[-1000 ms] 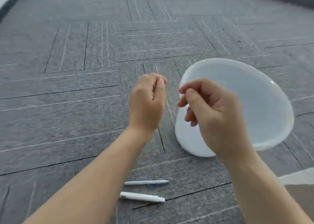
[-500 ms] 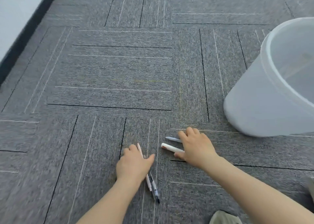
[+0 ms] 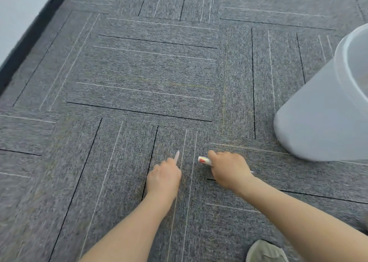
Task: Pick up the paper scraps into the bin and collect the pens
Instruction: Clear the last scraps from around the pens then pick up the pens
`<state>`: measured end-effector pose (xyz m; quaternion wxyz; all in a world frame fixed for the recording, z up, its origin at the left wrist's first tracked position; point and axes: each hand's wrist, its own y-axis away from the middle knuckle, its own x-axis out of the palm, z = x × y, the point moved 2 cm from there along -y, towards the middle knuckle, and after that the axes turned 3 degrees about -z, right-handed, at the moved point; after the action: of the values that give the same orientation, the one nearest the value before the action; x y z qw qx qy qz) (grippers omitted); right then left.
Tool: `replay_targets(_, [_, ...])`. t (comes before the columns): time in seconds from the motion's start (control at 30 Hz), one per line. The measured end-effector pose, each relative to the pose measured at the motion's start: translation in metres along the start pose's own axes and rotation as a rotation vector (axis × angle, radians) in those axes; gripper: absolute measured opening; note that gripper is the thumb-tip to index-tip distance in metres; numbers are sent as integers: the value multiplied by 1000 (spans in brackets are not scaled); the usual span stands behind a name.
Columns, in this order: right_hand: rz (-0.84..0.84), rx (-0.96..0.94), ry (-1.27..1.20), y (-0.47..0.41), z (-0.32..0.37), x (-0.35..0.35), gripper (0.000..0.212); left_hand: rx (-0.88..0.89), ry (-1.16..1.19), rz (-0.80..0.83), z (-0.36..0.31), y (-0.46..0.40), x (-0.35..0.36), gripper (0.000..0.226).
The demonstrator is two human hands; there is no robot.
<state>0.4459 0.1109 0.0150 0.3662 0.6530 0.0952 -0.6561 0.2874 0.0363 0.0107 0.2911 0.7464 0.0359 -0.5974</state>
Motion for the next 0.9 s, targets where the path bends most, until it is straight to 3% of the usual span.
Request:
replay_targets(0.1, [-35,71,-258,-8,3,-22,12,88,144,-84,9,-16,-21,25])
replay_targets(0.2, [-94,96,-584,-25,12,-65,13,164,455,-154,12,-43,-75,25])
replay_targets(0.37, [-241,21,-966,-53,35,-190,21,173,929,-369,11,-78,-206,29])
replay_targets(0.47, [-307,-10,-1132,-57,50,-273,34,192,1213,-403,2,-70,-290,28])
replay_targets(0.67, [-463,-40,-1328,-6,81,-442,34,309,1315,-428,-38,-6,-441,19])
replay_targets(0.73, [-560,0,-1357,28,75,-503,35,357,1350,-385,-68,18,-502,12])
replay_targets(0.9, [-838,157,-1426,132,30,-641,38,584,1381,-221,-180,94,-645,24])
